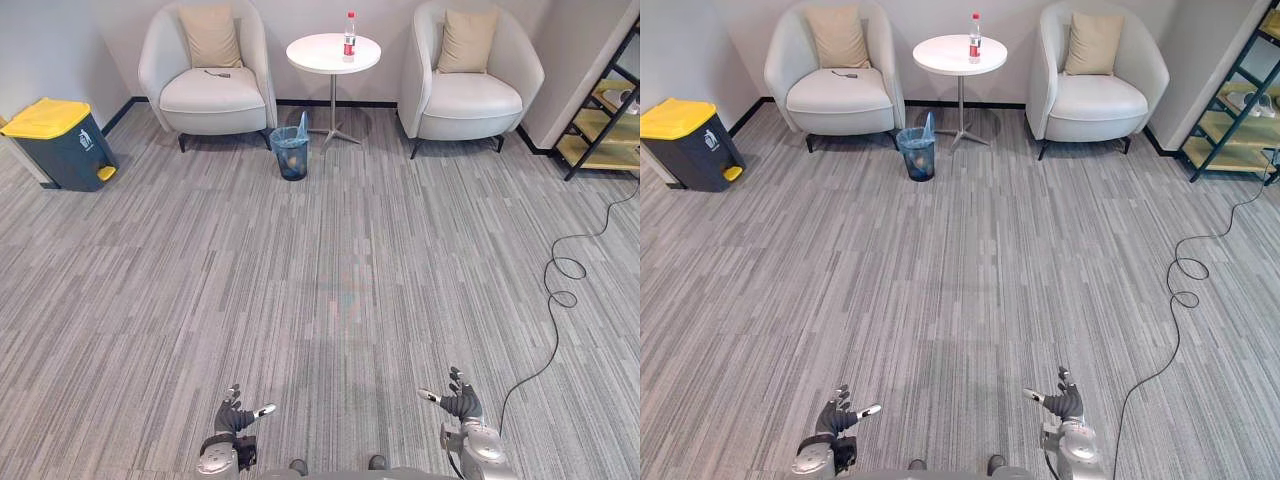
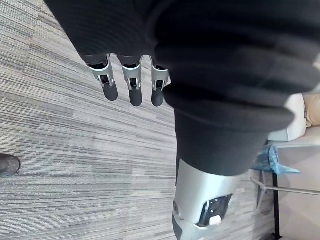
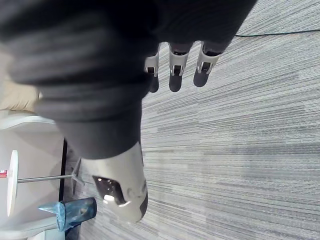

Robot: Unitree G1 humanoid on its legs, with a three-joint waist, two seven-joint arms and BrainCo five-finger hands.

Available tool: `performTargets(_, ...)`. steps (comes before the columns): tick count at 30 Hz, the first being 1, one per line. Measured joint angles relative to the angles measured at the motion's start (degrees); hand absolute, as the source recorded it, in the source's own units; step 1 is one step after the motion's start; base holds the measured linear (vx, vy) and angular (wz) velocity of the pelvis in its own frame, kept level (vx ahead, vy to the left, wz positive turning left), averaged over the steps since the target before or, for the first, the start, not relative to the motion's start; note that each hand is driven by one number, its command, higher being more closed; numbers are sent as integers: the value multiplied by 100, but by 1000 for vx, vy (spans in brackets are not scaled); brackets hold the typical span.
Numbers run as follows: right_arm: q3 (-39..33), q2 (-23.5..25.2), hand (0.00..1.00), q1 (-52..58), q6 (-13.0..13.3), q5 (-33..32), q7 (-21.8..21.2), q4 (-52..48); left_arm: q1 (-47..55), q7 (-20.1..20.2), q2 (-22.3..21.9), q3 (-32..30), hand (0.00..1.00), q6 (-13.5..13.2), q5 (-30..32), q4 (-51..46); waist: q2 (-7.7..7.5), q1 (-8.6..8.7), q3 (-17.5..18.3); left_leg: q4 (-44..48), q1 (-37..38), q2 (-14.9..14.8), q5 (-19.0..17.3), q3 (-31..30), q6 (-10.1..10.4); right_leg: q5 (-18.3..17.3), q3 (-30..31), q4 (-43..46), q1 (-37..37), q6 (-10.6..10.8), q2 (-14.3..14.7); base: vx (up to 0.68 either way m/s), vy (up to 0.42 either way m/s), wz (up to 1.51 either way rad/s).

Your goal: Gather rubbish on tea table into small bin, then transfer packed bag to large trash can.

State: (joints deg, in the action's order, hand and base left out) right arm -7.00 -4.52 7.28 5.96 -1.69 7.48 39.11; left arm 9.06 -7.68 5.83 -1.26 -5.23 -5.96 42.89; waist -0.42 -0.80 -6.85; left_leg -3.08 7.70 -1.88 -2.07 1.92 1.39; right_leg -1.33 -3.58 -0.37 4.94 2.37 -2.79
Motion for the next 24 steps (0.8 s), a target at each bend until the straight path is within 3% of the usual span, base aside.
performTargets(24, -48, 16, 0, -46, -12, -231, -7, 473, -1, 4, -115, -29, 0, 4, 90, 276, 13, -2, 9, -95, -3, 1, -1, 67, 1, 30, 45, -143, -4, 33, 8, 0, -2, -1)
